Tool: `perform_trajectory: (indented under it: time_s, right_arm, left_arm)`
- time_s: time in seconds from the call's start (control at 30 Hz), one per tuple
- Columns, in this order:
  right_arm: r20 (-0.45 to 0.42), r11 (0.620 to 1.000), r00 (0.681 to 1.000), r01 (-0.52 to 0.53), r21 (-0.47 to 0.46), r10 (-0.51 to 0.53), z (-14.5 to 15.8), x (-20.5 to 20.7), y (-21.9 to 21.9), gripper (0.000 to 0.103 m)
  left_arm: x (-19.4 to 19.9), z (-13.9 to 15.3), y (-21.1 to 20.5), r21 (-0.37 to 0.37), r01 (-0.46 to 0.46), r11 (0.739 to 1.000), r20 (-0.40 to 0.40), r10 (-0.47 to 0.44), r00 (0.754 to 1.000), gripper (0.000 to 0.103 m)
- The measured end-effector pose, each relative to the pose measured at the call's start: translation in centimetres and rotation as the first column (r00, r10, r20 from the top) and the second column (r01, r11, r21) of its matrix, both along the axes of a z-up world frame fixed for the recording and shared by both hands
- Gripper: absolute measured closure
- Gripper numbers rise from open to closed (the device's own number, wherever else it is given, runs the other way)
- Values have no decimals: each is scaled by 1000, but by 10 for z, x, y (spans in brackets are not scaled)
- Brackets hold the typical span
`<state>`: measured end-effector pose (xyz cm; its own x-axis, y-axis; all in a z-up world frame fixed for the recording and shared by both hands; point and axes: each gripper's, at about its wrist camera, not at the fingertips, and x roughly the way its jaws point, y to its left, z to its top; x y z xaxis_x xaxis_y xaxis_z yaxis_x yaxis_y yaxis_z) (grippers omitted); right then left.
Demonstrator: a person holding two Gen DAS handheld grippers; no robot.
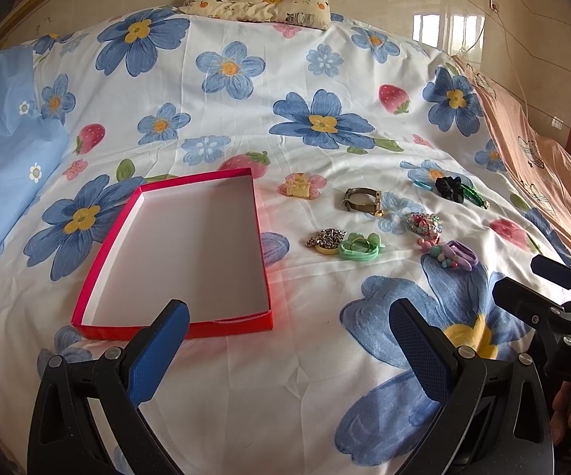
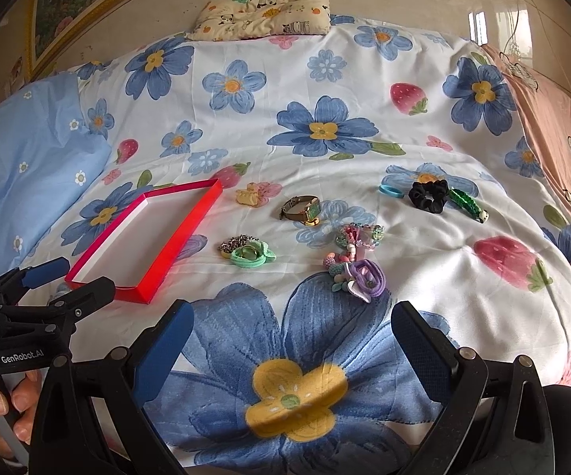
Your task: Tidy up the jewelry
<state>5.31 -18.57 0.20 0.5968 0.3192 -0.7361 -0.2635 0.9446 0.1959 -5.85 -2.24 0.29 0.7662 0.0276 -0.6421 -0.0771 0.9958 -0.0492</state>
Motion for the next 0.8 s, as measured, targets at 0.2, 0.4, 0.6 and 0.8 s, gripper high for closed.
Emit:
perform_trajectory:
  time_s: [0.2,0.4,0.6,0.8]
  right_arm:
    - [-2,1000,1000,0,1,0,0,0,1,2]
    - [-2,1000,1000,0,2,0,0,0,1,2]
    - [-18,1000,1000,17,19,-17,-4,4,-4,2]
    - [-30,998,998,51,23,-50,-8,14,-21,4]
  left_arm:
    - [2,-2,0,-3,-1,1000,-5,1,1000,1]
    - [3,-3,-1,-4,-1,1000,-6,1,1000,1]
    - [13,-11,1,-34,23,999,-32,-24,999,2]
    - [31,-10,4,-62,54,997,-49,-57,997,2]
